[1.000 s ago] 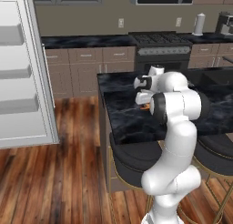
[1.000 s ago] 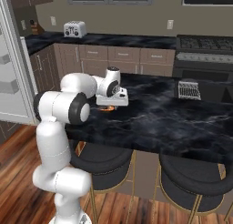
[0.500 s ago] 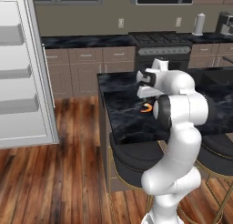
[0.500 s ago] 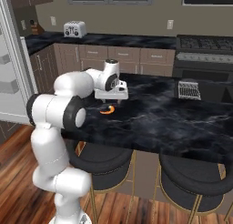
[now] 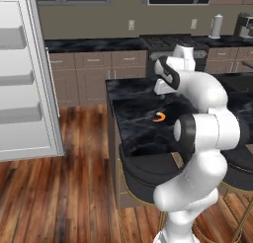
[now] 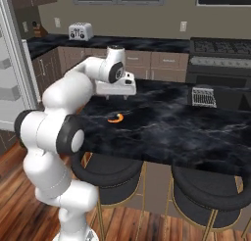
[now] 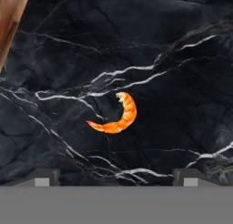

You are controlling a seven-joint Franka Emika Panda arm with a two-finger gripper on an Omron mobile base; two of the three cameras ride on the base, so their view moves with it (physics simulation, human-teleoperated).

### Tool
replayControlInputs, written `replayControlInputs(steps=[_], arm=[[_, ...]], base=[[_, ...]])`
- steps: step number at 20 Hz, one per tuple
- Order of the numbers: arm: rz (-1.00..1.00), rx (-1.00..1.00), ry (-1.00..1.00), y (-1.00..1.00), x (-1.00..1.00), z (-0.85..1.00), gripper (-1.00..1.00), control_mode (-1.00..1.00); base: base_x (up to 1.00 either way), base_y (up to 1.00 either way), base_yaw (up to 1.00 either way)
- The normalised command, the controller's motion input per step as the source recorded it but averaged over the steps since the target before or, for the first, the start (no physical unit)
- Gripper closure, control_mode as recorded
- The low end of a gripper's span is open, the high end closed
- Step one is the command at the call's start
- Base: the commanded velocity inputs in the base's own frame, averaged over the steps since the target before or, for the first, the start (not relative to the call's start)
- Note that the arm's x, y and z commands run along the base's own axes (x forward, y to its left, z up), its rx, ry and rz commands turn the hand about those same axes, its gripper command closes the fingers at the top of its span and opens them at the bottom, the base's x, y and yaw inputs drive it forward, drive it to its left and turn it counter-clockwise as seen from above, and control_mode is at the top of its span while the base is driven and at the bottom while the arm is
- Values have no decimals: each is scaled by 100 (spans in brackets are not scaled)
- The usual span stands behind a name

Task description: Open the fridge, remove the apple, lemon, and shrimp, and place them on any counter.

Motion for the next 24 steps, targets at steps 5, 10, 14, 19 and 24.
replayControlInputs(steps=[5,10,14,19,24], arm=[[0,0,0,16,-96,99,-100,-100],[0,0,0,29,-100,72,-100,-100],[-1,0,0,34,-100,57,-100,-100],[0,0,-2,30,-100,54,-100,-100],[-2,0,-14,23,-100,25,-100,-100]], base=[[0,0,0],[0,0,0],[0,0,0],[0,0,0],[0,0,0]])
